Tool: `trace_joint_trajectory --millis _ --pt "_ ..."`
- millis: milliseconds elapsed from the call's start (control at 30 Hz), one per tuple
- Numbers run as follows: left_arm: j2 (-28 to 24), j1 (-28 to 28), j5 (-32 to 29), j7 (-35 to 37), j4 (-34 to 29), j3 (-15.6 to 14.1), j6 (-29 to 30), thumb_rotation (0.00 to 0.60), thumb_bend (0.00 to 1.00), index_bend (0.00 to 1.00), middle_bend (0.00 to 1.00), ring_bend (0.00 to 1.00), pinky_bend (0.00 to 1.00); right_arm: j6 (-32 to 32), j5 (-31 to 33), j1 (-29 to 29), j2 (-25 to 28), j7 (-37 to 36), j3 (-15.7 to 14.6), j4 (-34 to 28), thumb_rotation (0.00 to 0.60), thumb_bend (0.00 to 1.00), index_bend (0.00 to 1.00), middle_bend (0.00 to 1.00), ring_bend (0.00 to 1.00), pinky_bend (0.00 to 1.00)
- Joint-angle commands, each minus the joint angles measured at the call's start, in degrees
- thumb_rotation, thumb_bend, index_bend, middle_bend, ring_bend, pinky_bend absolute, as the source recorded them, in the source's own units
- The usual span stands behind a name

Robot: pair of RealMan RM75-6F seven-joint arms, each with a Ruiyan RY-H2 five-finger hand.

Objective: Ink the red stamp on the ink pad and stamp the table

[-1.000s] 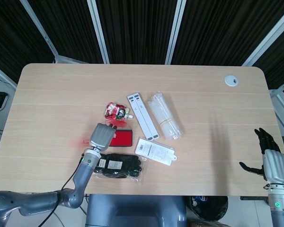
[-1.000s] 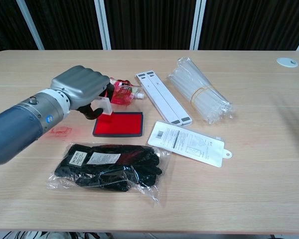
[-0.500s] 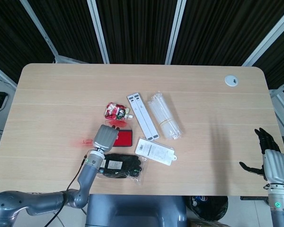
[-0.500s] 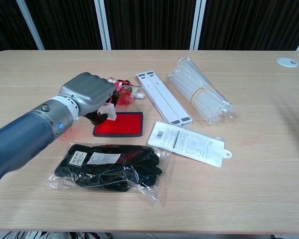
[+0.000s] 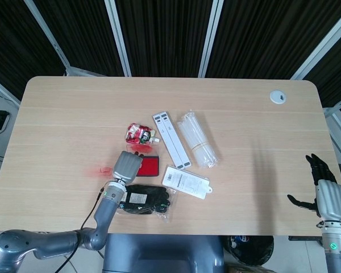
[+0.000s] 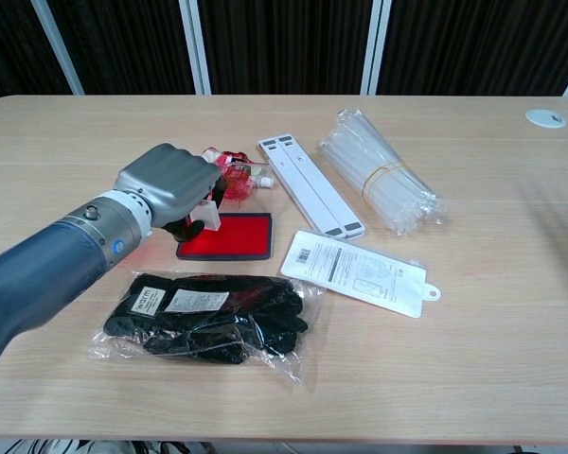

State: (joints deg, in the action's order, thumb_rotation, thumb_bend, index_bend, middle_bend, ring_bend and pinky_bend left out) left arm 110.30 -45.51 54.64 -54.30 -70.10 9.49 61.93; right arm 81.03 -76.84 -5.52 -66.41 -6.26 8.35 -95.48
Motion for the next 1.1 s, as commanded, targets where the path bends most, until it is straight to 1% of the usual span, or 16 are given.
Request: trace_joint_trajectory --millis 33,133,333,567,800,1100 --pt "0.1 0.1 -0.1 0.0 0.3 -0.2 -0.1 0.6 0.58 0.74 0.77 0.64 0.72 0.1 0.0 0.0 0.0 0.0 0.0 0.0 0.6 0.11 0.0 0.0 0.0 0.16" --pt "0.3 0.1 -0.1 -0.1 0.6 -0.3 -0.1 0.6 0.58 0.74 0.77 0.64 0.72 0.1 0.0 0.0 0.0 0.0 0.0 0.0 0.6 0.11 0.0 0.0 0.0 0.16" --pt "0.0 -0.3 0.4 0.1 -0.1 0.3 0.4 0.6 0.58 0.74 0.77 0.64 0.72 0.1 0.0 0.0 0.0 -0.1 0.0 0.0 0.6 0.11 0.0 0.0 0.0 0.16" --pt "-1.1 -1.0 0.6 -0.7 -2.8 1.3 1.2 0.6 0.58 0.74 0.77 0.64 0.72 0.1 -0.1 0.0 0.0 0.0 0.0 0.0 0.6 0.11 0.0 0.0 0.0 0.16" --pt "-1.9 -1.5 -0.4 -2.6 -4.4 1.4 1.6 0.6 0.58 0.74 0.77 0.64 0.72 0.0 0.0 0.0 0.0 -0.2 0.0 0.0 0.6 0.11 0.0 0.0 0.0 0.16" --pt "-1.2 -1.5 -1.8 -2.7 -3.1 0.9 1.2 0.6 0.58 0.74 0.77 0.64 0.72 0.0 0.1 0.0 0.0 -0.1 0.0 -0.1 0.6 0.11 0.0 0.0 0.0 0.16"
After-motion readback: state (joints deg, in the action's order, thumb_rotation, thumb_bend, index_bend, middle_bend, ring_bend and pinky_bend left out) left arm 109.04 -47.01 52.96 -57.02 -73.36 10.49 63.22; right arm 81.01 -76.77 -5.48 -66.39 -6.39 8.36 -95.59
